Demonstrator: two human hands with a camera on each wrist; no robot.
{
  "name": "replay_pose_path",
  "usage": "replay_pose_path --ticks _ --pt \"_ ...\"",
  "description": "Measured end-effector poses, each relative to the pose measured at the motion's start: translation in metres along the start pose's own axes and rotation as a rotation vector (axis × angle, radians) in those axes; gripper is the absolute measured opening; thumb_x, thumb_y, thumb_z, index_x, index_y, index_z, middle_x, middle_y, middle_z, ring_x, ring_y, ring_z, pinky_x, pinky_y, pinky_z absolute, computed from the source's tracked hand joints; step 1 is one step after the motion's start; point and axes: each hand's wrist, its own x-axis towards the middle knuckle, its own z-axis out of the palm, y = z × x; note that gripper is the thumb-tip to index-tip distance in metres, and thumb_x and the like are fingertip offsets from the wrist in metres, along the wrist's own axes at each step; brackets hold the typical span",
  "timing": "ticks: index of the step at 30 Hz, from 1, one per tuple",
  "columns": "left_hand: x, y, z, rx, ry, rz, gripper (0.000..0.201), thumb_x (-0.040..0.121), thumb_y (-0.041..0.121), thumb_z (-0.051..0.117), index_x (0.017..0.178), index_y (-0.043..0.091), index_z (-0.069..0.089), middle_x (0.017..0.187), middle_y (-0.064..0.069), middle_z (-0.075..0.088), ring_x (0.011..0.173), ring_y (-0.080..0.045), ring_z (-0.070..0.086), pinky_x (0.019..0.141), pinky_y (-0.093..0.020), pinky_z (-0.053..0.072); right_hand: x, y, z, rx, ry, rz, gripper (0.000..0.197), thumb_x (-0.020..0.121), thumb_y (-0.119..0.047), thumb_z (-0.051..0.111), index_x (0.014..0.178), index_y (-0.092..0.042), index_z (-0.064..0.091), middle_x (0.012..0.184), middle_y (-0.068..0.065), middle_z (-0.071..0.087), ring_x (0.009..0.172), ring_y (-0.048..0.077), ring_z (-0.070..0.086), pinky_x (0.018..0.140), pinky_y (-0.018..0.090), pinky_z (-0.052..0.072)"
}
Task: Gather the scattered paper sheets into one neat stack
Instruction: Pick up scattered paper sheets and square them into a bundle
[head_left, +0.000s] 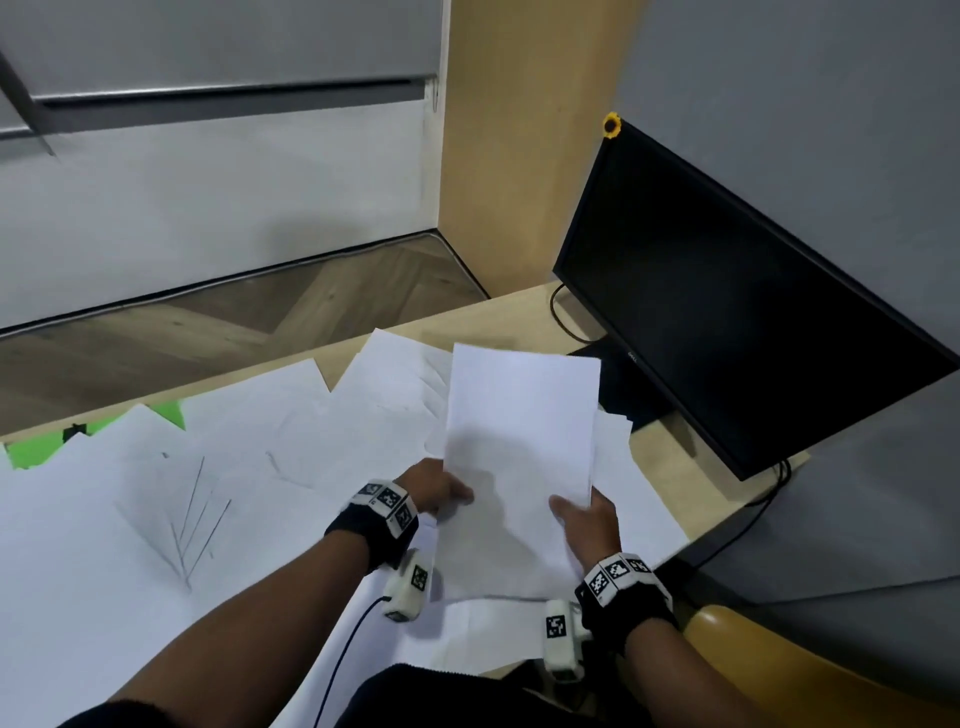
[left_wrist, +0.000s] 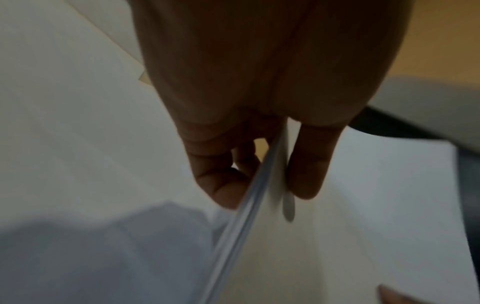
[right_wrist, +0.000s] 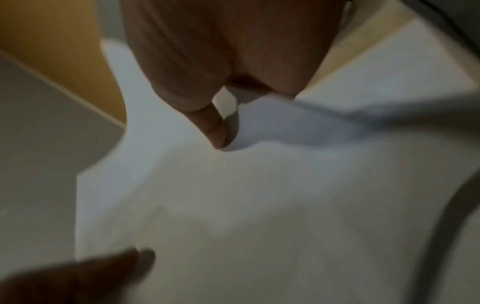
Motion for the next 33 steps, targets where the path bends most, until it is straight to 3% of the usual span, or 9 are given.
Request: replay_pose_path --ticks 3,6,10,13,16,19,23,29,33 --pt "-0.003 -0.033 0.004 0.313 0.065 0.024 0.026 0.083 0.034 0.062 0.104 0.019 0.069 0.106 -0.008 0.07 0.1 -0.027 0.065 0.083 -0.032 0.052 0.002 0.023 -0.002 -0.078 0.072 0.043 0.01 0.071 -0.008 0.069 0.08 -0.013 0.07 0.08 0.002 0.074 0.081 0.026 0.07 0.079 0.037 0.057" --pt "-0.006 -0.059 0.012 0.561 0.146 0.03 0.035 0.088 0.037 0.058 0.121 0.027 0.064 0.126 -0.007 0.056 0.119 -0.026 0.055 0.097 -0.031 0.046 -0.001 0.036 -0.019 -0.148 0.164 0.13 0.011 0.075 -0.006 0.069 0.085 -0.01 0.071 0.082 0.007 0.072 0.083 0.029 0.066 0.076 0.03 0.049" --pt "-0.011 -0.08 0.027 0.929 0.287 0.1 0.078 0.078 0.061 0.06 0.143 0.024 0.037 0.157 -0.01 0.018 0.144 -0.034 0.017 0.115 -0.045 0.026 0.0 0.053 -0.041 -0.174 0.161 0.275 0.009 0.079 0.001 0.065 0.071 -0.003 0.064 0.08 0.015 0.065 0.085 0.033 0.064 0.073 0.033 0.045" --pt "-0.007 -0.092 0.028 0.915 0.292 0.015 0.119 0.067 0.077 0.061 0.154 0.017 0.006 0.162 -0.013 -0.009 0.149 -0.037 -0.008 0.118 -0.055 0.008 -0.004 0.059 -0.048 -0.2 0.196 0.304 0.005 0.082 0.006 0.065 0.083 0.005 0.06 0.087 0.022 0.063 0.078 0.027 0.054 0.07 0.032 0.039" --pt "-0.003 -0.093 0.021 0.919 0.348 -0.015 0.132 0.052 0.086 0.061 0.152 0.016 0.01 0.161 -0.012 0.002 0.147 -0.037 0.004 0.113 -0.055 0.021 -0.008 0.058 -0.05 -0.216 0.199 0.301 0.013 0.083 0.005 0.065 0.089 0.002 0.054 0.089 0.017 0.058 0.08 0.026 0.05 0.071 0.031 0.037" --pt "-0.001 -0.088 0.016 0.955 0.387 0.026 0.117 0.053 0.085 0.061 0.144 0.018 0.027 0.15 -0.007 0.024 0.136 -0.033 0.025 0.102 -0.048 0.036 -0.005 0.063 -0.052 -0.224 0.183 0.318 0.027 0.081 0.001 0.069 0.105 0.009 0.062 0.092 0.016 0.062 0.083 0.029 0.055 0.077 0.033 0.044" --pt "0.002 -0.074 0.019 0.962 0.383 0.024 0.092 0.059 0.073 0.069 0.13 0.018 0.044 0.129 -0.003 0.044 0.119 -0.028 0.039 0.095 -0.041 0.038 -0.003 0.067 -0.052 -0.254 0.144 0.331 0.036 0.081 -0.002 0.071 0.114 0.01 0.062 0.116 0.024 0.064 0.098 0.034 0.059 0.085 0.032 0.045" --pt "0.005 -0.068 -0.001 0.964 0.344 0.074 0.091 0.058 0.071 0.071 0.131 0.024 0.044 0.127 0.0 0.046 0.117 -0.024 0.045 0.098 -0.038 0.037 -0.008 0.062 -0.053 -0.21 0.146 0.345 0.047 0.084 0.002 0.069 0.127 0.014 0.053 0.126 0.025 0.058 0.119 0.039 0.054 0.088 0.032 0.041" --pt "0.0 -0.073 -0.02 0.967 0.209 0.158 0.089 0.057 0.065 0.079 0.13 0.027 0.046 0.129 0.001 0.043 0.119 -0.022 0.044 0.098 -0.035 0.04 -0.002 0.072 -0.053 -0.25 0.123 0.332 0.037 0.081 -0.004 0.072 0.114 0.01 0.062 0.116 0.02 0.064 0.103 0.034 0.06 0.086 0.031 0.045"
